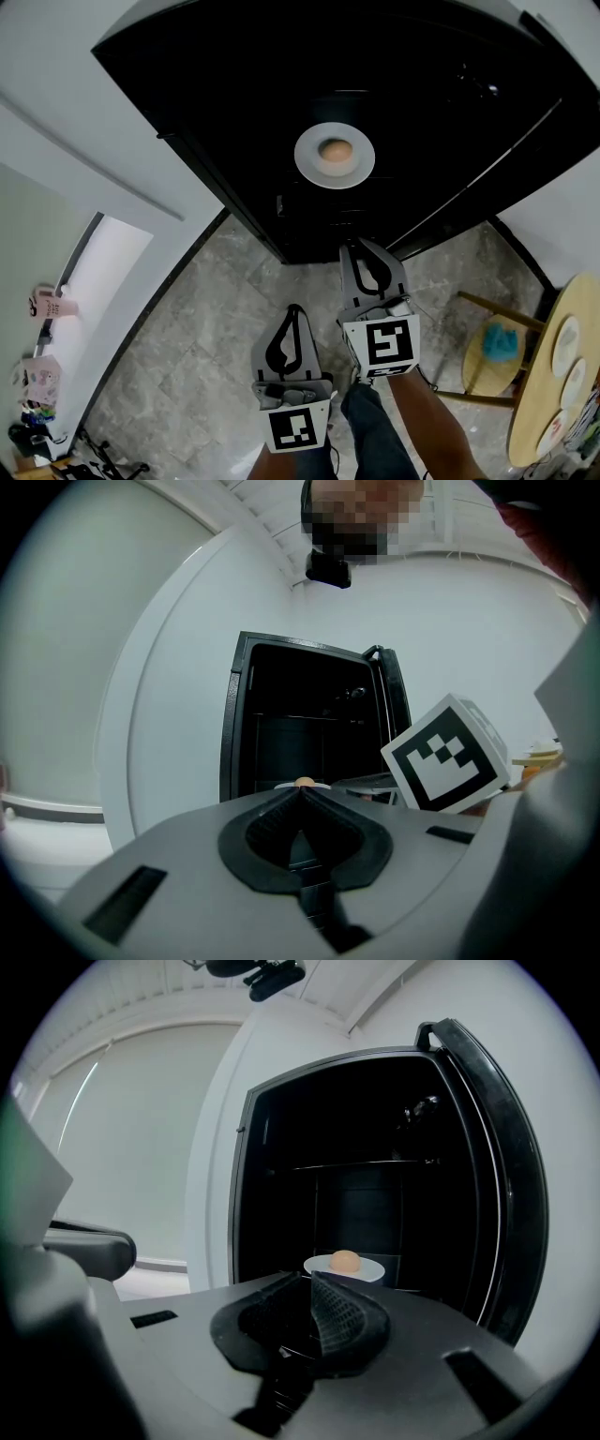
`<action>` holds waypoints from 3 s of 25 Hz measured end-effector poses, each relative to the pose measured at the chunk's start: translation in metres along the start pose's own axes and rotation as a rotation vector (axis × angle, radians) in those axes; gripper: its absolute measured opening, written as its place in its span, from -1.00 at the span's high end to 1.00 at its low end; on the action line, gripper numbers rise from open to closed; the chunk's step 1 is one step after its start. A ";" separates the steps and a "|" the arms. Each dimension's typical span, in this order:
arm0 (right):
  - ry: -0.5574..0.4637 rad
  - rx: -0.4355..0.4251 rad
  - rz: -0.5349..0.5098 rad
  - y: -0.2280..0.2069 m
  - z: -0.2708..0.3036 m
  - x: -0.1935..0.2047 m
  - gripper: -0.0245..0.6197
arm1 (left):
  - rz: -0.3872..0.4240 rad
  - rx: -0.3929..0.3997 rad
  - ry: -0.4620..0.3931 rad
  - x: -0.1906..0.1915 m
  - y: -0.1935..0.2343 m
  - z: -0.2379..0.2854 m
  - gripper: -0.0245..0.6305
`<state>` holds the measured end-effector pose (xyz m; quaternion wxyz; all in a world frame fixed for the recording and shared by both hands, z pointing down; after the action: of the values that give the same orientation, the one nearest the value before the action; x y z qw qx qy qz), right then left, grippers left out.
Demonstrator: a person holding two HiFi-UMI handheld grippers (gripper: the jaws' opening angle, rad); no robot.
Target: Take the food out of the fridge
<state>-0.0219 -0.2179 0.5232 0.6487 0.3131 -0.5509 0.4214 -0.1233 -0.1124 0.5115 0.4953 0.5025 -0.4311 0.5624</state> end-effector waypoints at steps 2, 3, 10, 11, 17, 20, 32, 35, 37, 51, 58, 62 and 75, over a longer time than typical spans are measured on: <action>0.008 -0.001 0.009 -0.001 0.004 0.002 0.82 | -0.001 -0.002 0.001 0.001 0.001 -0.001 0.88; 0.014 -0.001 0.012 -0.002 0.005 0.003 0.76 | -0.002 -0.003 0.000 0.001 0.001 -0.001 0.88; 0.036 -0.044 0.155 -0.004 0.021 0.008 0.50 | -0.005 -0.003 0.002 0.002 0.002 -0.003 0.88; 0.037 -0.051 0.205 -0.006 0.024 0.009 0.44 | -0.006 -0.003 0.002 0.002 0.002 -0.003 0.88; 0.039 -0.036 0.406 -0.017 0.034 0.016 0.41 | -0.010 -0.004 0.006 0.004 0.001 -0.003 0.88; 0.037 -0.033 0.514 -0.025 0.040 0.021 0.40 | -0.012 -0.004 0.007 0.004 0.001 -0.003 0.88; 0.002 -0.066 0.925 -0.044 0.053 0.030 0.37 | -0.017 0.001 0.011 0.005 -0.001 -0.001 0.88; -0.010 -0.059 0.996 -0.049 0.055 0.032 0.37 | -0.018 0.001 0.014 0.005 -0.001 -0.001 0.88; -0.015 -0.063 1.033 -0.051 0.057 0.033 0.37 | -0.017 0.002 0.012 0.005 -0.002 -0.001 0.88; -0.067 -0.098 1.291 -0.062 0.072 0.039 0.37 | -0.021 0.001 0.020 0.007 0.000 0.003 0.88; -0.102 -0.149 1.377 -0.062 0.083 0.035 0.37 | -0.033 -0.004 0.026 0.011 0.000 0.004 0.88; -0.131 -0.164 1.441 -0.065 0.087 0.034 0.37 | -0.036 -0.001 0.031 0.011 -0.001 0.004 0.88; -0.135 -0.138 1.501 -0.069 0.094 0.037 0.37 | -0.034 -0.004 0.026 0.010 0.000 0.003 0.88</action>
<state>-0.0017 -0.3235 0.5822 0.1706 -0.1624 -0.6798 0.6945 -0.1234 -0.1139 0.5222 0.5114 0.5016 -0.4170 0.5594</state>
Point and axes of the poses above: the fingertips, and each gripper's own axes: z forward along the fingers, y to its left, x out of its underside, the point moved 5 cm from there along -z, backward along the fingers, and after that the axes turned 4 degrees about z, right-handed, at the moved point
